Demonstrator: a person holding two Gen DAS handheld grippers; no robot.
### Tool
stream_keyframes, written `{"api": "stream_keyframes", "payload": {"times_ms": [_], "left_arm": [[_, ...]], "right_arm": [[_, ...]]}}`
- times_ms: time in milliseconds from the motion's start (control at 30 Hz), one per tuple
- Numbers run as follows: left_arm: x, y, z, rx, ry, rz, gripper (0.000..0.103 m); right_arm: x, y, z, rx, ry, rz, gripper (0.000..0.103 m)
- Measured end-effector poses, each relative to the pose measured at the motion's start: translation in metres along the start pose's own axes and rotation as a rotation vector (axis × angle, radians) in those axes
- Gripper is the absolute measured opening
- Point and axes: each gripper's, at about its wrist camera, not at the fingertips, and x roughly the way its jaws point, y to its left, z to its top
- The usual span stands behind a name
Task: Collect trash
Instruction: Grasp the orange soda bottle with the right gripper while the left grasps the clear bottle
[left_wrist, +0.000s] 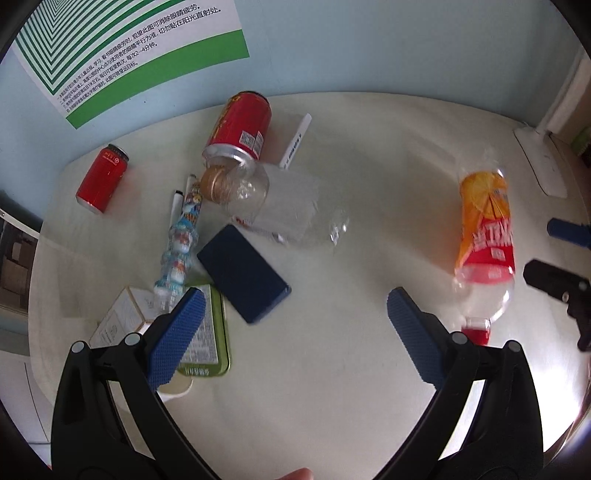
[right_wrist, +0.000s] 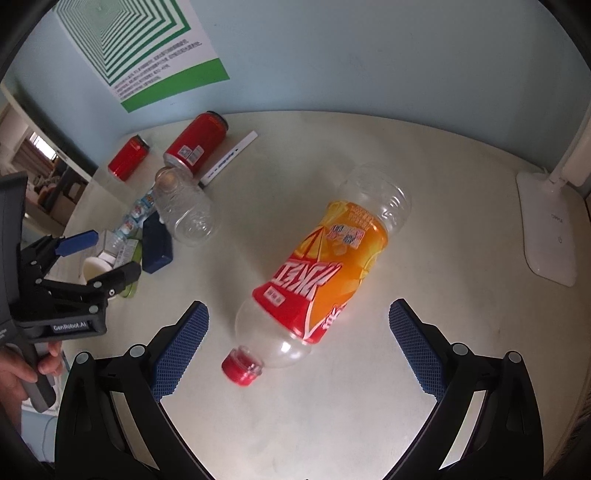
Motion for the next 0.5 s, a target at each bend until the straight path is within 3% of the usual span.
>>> {"api": "stream_keyframes", "payload": {"times_ms": [333,433,500], "left_arm": [[0.038,0.003,0.055,-0.097,0.042,0.041,0.097],[0.057,0.005,0.065,-0.135,0.083,0.103,0.098],[0.063,0.012,0.07,-0.199,0.086,0.058,0.097]], "right_arm": [[0.027,-0.021,0.021,-0.002,0.029,0.015,0.097],[0.035,-0.025,0.025,0.01,0.042,0.028,0.097],[0.038,-0.025,0.027,0.022,0.041,0.037,0.097]]}}
